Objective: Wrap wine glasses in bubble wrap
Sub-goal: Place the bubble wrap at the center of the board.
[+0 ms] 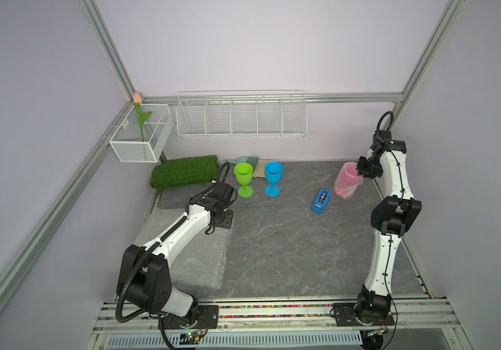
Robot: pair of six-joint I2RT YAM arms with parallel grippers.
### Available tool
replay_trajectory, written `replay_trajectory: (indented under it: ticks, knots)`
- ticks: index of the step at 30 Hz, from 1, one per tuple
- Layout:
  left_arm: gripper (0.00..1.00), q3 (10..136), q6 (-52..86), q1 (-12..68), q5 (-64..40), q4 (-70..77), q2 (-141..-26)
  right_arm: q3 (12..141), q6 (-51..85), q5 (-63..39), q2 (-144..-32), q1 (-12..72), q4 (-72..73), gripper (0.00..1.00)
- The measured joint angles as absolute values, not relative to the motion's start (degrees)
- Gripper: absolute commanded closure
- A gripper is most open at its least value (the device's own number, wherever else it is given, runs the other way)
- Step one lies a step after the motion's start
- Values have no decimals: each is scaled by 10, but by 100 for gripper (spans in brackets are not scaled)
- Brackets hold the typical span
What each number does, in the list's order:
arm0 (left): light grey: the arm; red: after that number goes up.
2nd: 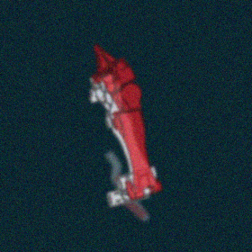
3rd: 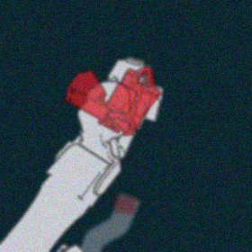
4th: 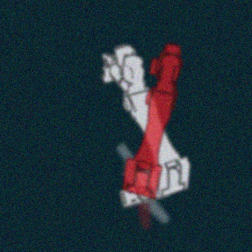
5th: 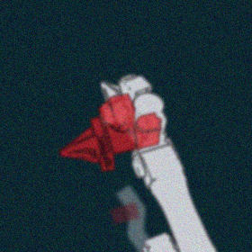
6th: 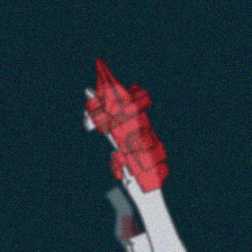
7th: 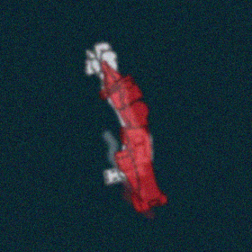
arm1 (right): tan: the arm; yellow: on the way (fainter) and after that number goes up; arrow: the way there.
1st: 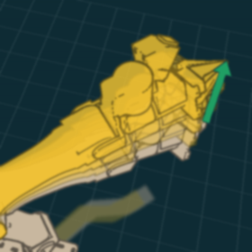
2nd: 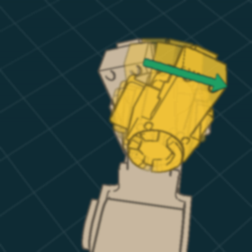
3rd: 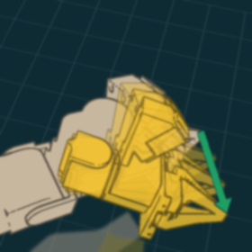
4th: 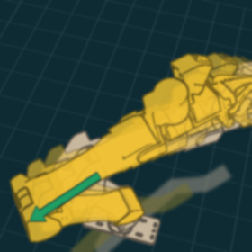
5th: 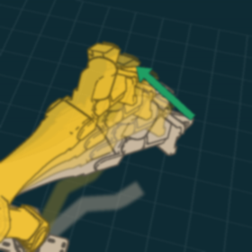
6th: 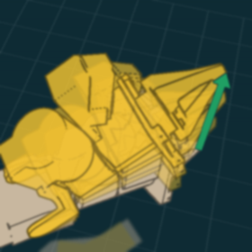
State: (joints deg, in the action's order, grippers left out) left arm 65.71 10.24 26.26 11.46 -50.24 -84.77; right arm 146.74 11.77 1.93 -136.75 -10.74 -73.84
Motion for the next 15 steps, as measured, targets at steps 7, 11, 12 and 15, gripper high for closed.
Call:
replay_trajectory:
  ticks: [7,11,12,15]
  knots:
    - [39,657,99,261,108,-501,-853,1470,124,19,-1356,-107,-738,49]
    - [40,657,97,256,103,-502,-871,1470,127,10,-1317,-107,-738,48]
    - [40,657,97,255,102,-502,-879,1470,128,6,-1304,-107,-738,48]
    - [40,657,97,251,96,-506,-903,1469,131,-3,-1259,-104,-736,48]
